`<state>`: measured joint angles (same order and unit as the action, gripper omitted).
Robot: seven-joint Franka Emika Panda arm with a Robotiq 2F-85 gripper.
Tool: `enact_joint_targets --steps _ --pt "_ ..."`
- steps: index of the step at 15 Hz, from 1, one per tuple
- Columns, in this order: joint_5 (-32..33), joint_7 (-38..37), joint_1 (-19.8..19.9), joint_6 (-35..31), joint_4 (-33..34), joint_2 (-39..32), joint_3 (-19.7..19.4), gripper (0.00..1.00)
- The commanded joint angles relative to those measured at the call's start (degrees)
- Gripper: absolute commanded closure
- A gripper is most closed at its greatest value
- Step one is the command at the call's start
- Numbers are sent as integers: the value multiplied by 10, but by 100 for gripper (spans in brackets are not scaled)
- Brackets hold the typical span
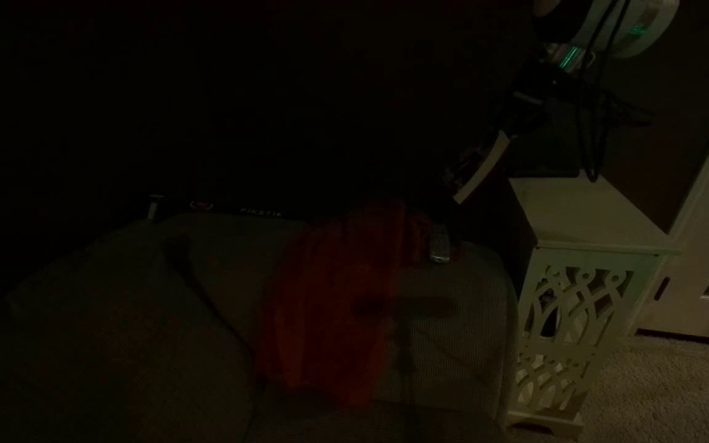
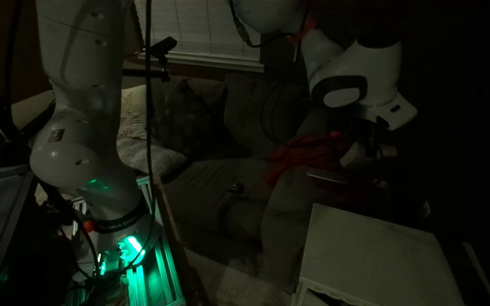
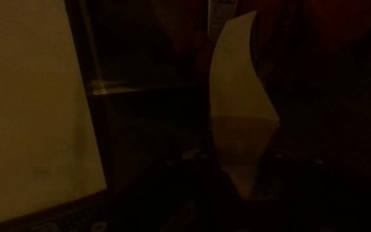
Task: Put the book on top of the white shelf.
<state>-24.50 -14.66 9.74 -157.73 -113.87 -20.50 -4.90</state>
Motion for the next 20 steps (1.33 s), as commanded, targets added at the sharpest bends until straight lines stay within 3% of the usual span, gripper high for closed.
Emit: enact_joint_targets --steps 1,4,5,8,12,17,20 --pt "4 -3 1 1 0 -1 -1 70" --pt "5 -4 -2 1 8 -4 1 70" --pt "5 -4 -2 1 8 -4 1 93" --pt "-53 19 47 65 31 -8 15 93" --pt "-180 94 125 162 45 1 21 93" --pt "-293 239 184 242 41 -8 -18 93" --pt "-340 321 199 250 21 -5 -40 93"
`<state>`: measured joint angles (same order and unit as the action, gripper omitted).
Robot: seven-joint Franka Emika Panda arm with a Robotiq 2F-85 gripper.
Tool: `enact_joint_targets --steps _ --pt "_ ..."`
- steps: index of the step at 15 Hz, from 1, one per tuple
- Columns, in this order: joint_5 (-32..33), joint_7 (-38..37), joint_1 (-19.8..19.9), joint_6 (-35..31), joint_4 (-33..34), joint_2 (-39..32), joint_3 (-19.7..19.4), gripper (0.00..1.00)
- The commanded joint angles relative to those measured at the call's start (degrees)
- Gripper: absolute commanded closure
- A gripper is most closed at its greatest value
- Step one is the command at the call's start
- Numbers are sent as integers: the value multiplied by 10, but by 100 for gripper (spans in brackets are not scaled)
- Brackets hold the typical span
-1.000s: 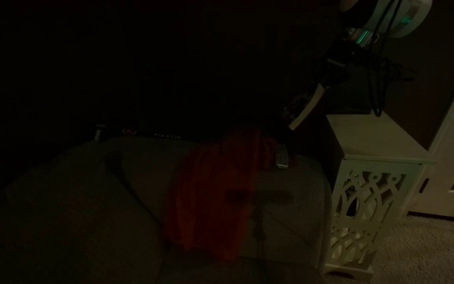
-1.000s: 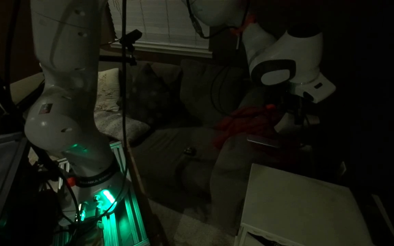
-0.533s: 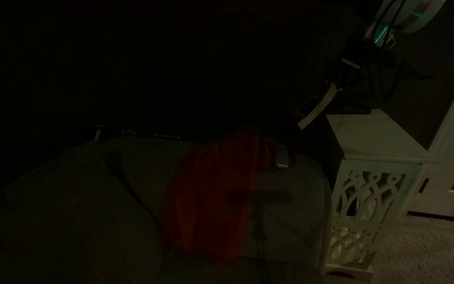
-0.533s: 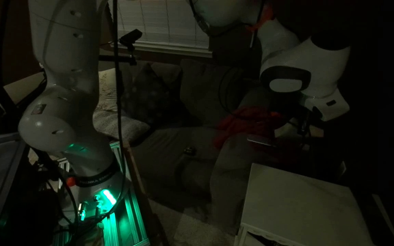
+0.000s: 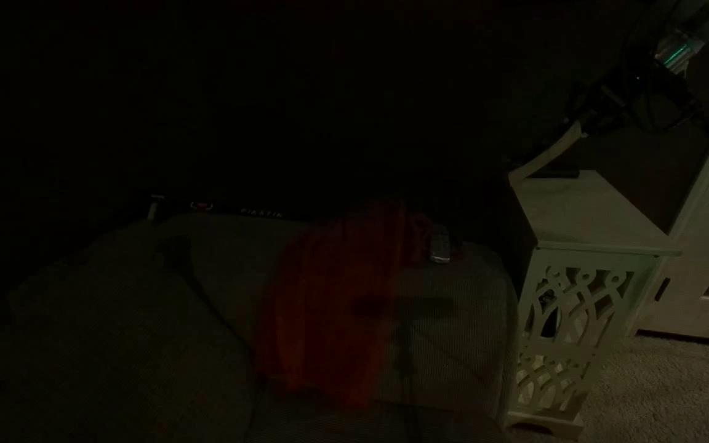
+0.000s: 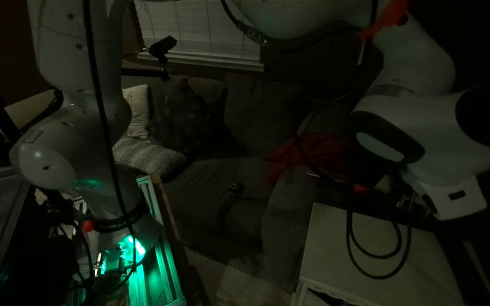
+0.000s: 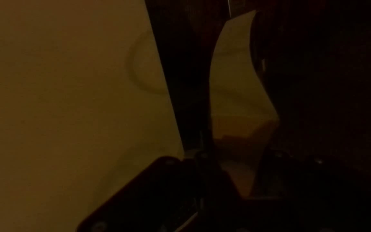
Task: Put the book on top of the white shelf.
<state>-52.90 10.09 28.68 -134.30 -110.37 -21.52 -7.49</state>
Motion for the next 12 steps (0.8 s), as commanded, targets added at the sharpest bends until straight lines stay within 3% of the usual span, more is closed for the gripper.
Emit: enact_joint_targets --steps 1,2,5,6,12 --pt "-58 76 3 -3 -21 4 -24 93" --pt "-33 47 -10 8 -6 -5 -34 70" --pt "-38 63 -8 6 -12 -6 -42 70" --pt "-38 63 -9 6 -12 -6 -42 93" --pt "-62 110 41 153 24 -50 -59 93"
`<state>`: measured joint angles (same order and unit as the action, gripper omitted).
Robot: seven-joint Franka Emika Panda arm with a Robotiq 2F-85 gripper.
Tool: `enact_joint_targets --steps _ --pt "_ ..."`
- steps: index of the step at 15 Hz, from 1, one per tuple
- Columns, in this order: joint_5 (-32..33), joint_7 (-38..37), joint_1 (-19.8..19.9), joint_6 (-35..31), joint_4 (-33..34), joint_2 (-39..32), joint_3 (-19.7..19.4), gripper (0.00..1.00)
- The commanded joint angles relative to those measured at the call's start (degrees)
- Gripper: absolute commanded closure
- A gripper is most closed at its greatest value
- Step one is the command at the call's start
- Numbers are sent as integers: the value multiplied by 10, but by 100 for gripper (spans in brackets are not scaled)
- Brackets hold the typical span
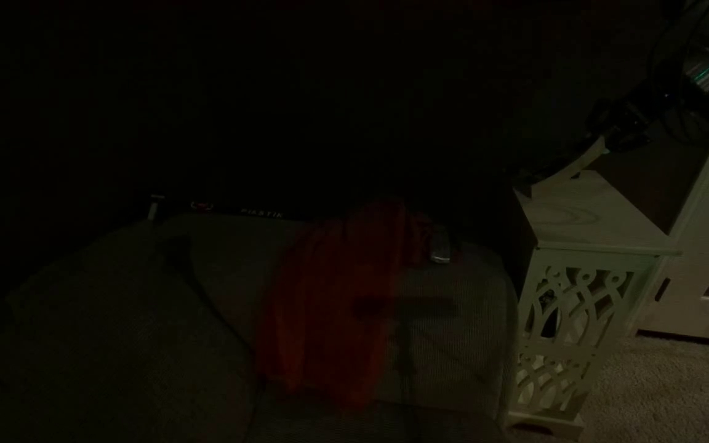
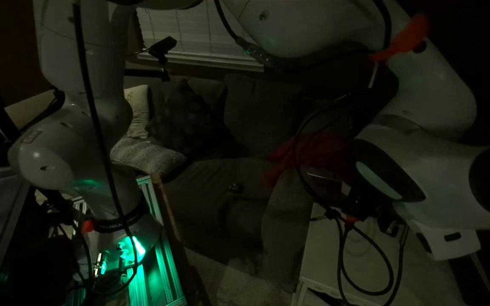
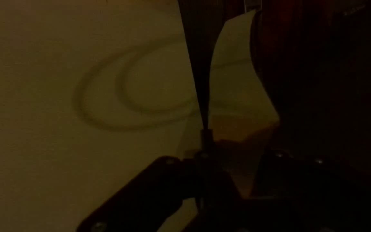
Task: Put the book on top of the white shelf.
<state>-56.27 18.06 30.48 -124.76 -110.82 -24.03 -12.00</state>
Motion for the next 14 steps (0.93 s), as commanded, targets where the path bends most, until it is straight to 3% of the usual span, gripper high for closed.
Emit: enact_joint_targets --steps 1,8,9,14 --pt "-31 33 30 65 34 -34 -19 93" --pt "-75 48 58 9 58 -89 -26 93" --pt "-68 42 56 4 60 -95 -26 54" --pt "-13 23 34 -50 74 -106 -45 19"
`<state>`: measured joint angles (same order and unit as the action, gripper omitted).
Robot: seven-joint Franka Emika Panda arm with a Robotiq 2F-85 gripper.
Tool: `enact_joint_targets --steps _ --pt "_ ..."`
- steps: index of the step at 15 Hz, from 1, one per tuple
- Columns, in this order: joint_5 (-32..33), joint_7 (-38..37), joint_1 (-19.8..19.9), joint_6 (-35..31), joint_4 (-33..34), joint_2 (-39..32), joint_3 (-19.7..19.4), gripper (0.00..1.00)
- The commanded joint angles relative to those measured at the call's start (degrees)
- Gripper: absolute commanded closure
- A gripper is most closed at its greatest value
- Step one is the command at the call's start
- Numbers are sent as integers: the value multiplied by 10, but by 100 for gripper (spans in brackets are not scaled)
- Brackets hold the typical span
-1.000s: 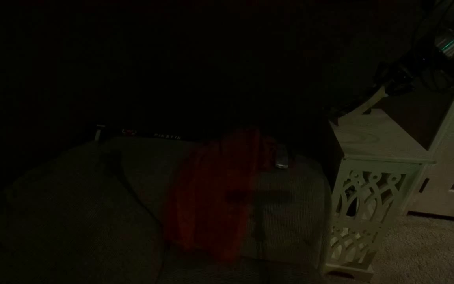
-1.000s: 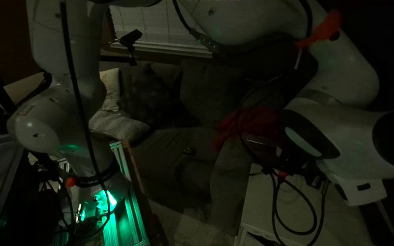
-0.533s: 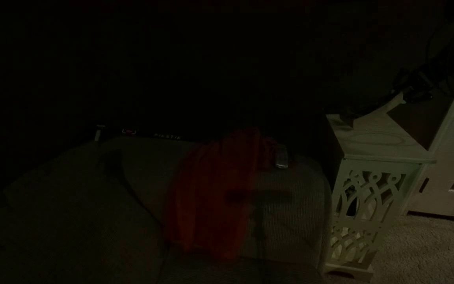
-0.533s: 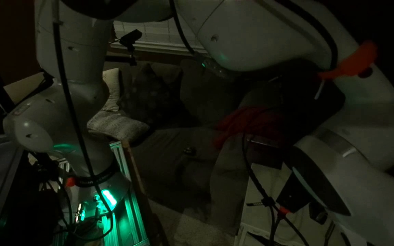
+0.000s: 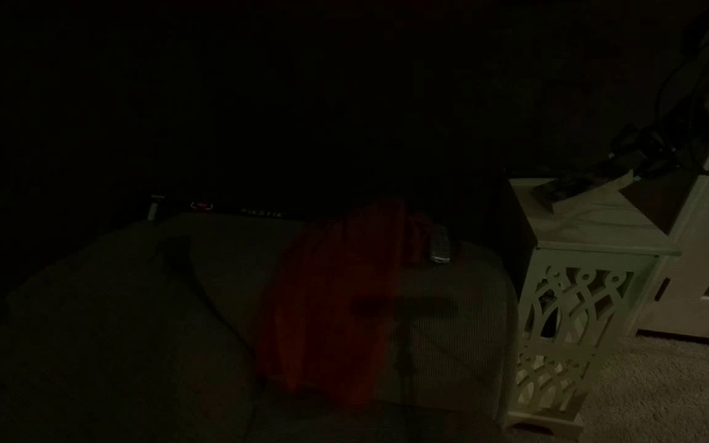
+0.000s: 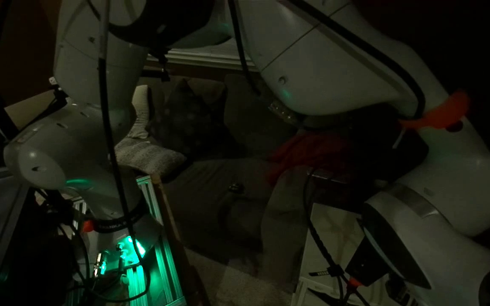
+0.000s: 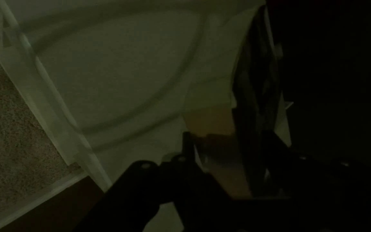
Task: Put the book on top of the white shelf.
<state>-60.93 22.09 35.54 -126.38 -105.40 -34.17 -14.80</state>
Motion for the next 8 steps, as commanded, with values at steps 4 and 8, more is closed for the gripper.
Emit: enact_joint_targets --steps 4,8 --pt "141 -51 -51 -133 -9 63 -55 0" --pt "266 -73 -63 -50 -51 172 -54 0"
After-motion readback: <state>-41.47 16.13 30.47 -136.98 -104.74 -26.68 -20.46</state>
